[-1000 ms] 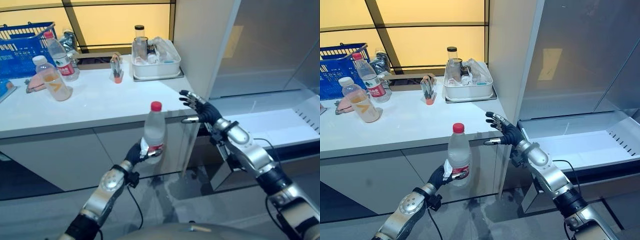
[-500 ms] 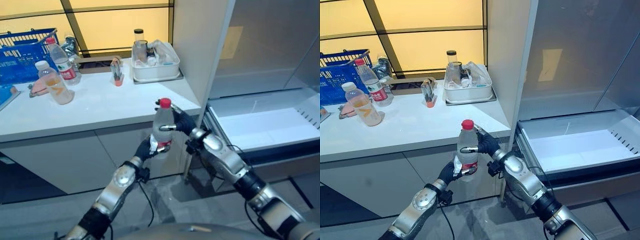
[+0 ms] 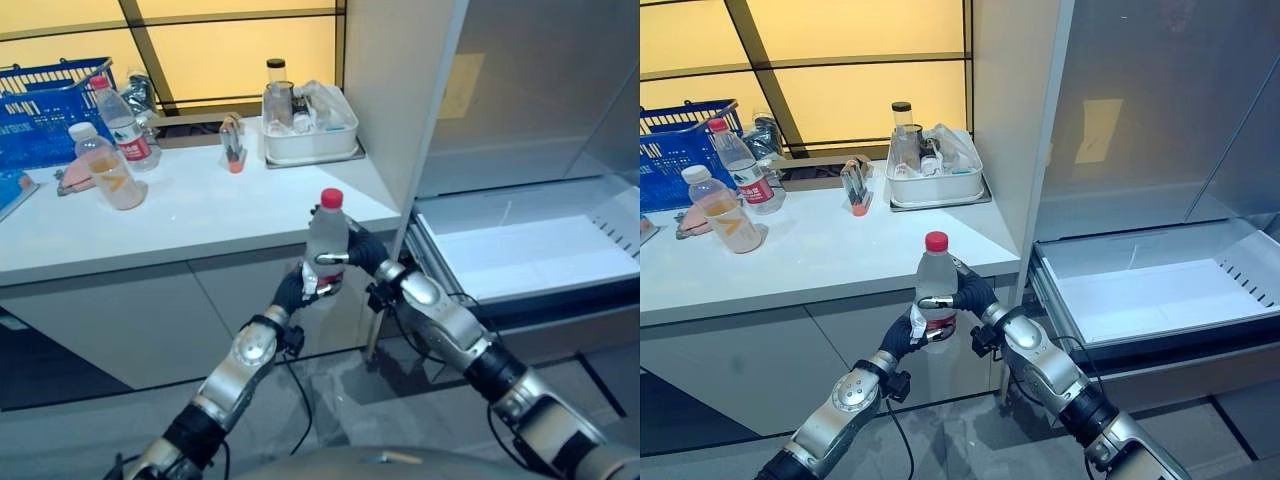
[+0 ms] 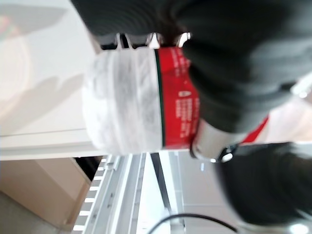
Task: Take the drinks into the refrigerator
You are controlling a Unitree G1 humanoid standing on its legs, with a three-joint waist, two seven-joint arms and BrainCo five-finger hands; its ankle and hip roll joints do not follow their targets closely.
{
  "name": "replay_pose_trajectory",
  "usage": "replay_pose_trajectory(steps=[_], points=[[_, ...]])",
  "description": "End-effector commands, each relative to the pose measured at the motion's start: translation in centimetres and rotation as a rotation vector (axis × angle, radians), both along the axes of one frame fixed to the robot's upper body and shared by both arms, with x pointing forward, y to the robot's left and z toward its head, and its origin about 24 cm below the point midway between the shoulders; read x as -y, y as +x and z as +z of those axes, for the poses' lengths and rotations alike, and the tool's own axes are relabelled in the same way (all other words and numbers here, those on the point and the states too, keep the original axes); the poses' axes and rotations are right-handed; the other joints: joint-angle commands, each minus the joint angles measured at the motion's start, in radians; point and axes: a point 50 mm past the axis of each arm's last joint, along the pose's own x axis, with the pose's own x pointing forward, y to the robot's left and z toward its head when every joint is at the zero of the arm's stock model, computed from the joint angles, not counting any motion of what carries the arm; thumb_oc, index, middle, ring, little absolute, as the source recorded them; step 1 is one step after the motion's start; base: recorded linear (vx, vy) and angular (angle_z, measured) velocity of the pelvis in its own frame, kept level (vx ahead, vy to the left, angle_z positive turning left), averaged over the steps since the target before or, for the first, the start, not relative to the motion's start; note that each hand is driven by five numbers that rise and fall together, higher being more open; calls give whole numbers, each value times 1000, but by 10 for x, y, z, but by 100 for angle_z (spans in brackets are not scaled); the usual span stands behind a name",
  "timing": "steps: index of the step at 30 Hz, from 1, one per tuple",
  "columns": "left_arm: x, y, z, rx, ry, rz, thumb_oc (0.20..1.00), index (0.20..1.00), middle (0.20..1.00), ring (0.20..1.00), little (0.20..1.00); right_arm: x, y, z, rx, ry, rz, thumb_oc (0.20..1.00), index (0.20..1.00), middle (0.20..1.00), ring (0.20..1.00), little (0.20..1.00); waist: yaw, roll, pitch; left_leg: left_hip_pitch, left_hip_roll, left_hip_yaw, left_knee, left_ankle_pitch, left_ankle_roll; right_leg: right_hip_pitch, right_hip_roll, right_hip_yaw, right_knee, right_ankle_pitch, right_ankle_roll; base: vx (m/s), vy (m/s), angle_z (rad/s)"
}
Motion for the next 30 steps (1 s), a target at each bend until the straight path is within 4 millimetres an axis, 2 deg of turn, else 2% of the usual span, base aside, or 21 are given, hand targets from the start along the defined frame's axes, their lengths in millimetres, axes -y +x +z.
replay_pose_trajectory(steps=[1, 3, 4, 5, 6, 9, 23, 28, 29, 30], points=[[25, 35, 66, 327, -35, -83, 200, 200, 200, 200, 200, -24, 9, 34, 149, 23, 69, 1000, 1000, 1000, 1000, 1000, 10, -26, -11, -21, -15, -36, 1, -51, 13, 76, -38, -29, 11, -71, 72, 0, 0, 0], [24, 36, 70, 359, -9, -87, 200, 200, 200, 200, 200, -24, 10, 35, 163, -1, 76, 1000, 1000, 1000, 1000, 1000, 10, -26, -12, -21, -15, -37, 1, -52, 13, 77, -38, -31, 11, -71, 71, 0, 0, 0], [25, 36, 73, 376, 0, -89, 200, 200, 200, 200, 200, -25, 11, 39, 179, -4, 83, 517, 517, 517, 517, 517, 11, -25, -11, -20, -15, -38, 1, -52, 13, 78, -38, -30, 11, -71, 71, 0, 0, 0], [26, 37, 76, 394, 10, -96, 200, 200, 200, 200, 200, -28, 11, 43, 197, -1, 96, 391, 391, 391, 391, 391, 11, -25, -12, -20, -14, -37, 1, -52, 13, 79, -38, -30, 11, -72, 71, 0, 0, 0], [26, 37, 77, 405, 11, -98, 200, 200, 200, 200, 200, -28, 11, 44, 204, 2, 99, 200, 200, 200, 200, 200, 10, -25, -12, -20, -14, -38, 1, -52, 13, 79, -38, -31, 11, -72, 71, 0, 0, 0], [28, 36, 79, 418, 11, -103, 200, 200, 200, 200, 200, -29, 10, 53, 258, 7, 111, 200, 200, 200, 200, 200, 9, -23, -12, -18, -13, -38, 1, -53, 13, 79, -38, -30, 9, -71, 73, 0, 0, 0], [42, 33, 65, 330, -26, -141, 203, 203, 203, 203, 203, -20, 7, 47, 218, 76, 41, 200, 200, 200, 200, 200, -5, -22, -9, -13, -14, -28, 1, -57, 17, 76, -38, -21, 9, -71, 76, 0, 0, 0], [44, 33, 61, 304, -41, -141, 369, 369, 369, 369, 369, -17, 7, 48, 214, 103, 21, 200, 200, 200, 200, 200, -7, -23, -9, -13, -14, -28, 1, -57, 18, 75, -37, -20, 9, -70, 76, 0, 0, 0], [45, 33, 59, 293, -42, -141, 533, 533, 533, 533, 533, -16, 7, 47, 206, 118, 10, 200, 200, 200, 200, 200, -8, -24, -9, -13, -14, -27, 1, -57, 18, 75, -36, -20, 9, -70, 76, 0, 0, 0], [45, 33, 59, 293, -42, -142, 777, 777, 777, 777, 777, -16, 7, 47, 206, 118, 9, 200, 200, 200, 200, 200, -7, -24, -10, -13, -14, -27, 1, -57, 18, 75, -36, -20, 9, -70, 76, 0, 0, 0]])
